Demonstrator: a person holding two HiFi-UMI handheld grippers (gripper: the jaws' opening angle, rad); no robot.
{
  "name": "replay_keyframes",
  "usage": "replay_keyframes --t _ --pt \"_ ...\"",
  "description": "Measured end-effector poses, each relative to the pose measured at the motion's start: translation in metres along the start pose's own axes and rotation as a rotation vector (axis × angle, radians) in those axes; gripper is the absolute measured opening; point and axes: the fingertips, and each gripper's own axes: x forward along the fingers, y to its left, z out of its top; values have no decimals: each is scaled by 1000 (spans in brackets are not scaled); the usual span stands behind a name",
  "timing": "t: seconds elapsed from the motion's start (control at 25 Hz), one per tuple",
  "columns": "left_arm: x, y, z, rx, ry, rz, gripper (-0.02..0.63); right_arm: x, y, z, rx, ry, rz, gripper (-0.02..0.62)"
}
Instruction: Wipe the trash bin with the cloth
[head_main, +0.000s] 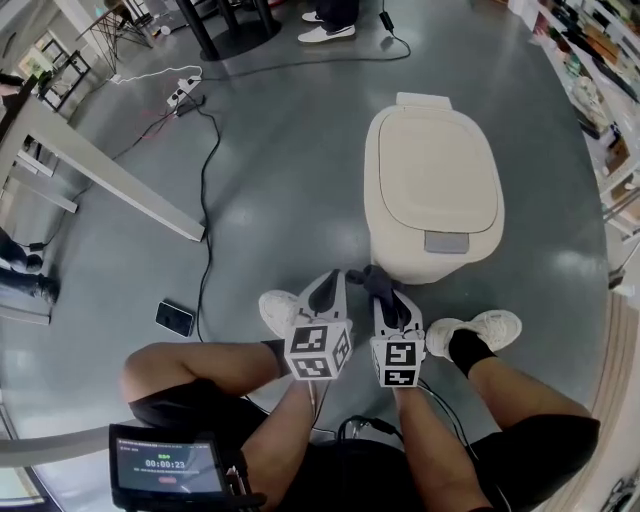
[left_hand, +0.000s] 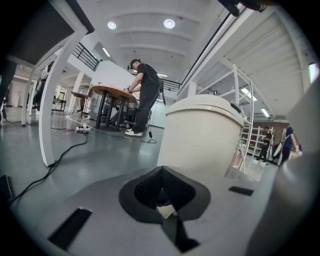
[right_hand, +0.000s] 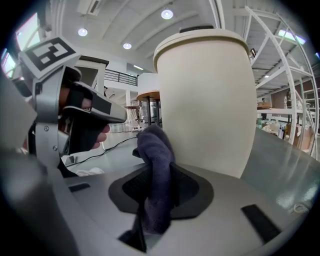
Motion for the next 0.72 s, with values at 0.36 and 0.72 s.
replay_keyframes --t 0.36,0.72 --pt "15 -55 -6 54 7 -90 -3 -23 -71 -19 110 24 -145 91" --pt "28 -115 -17 157 21 -189 -3 -34 -118 -30 244 10 -224 91"
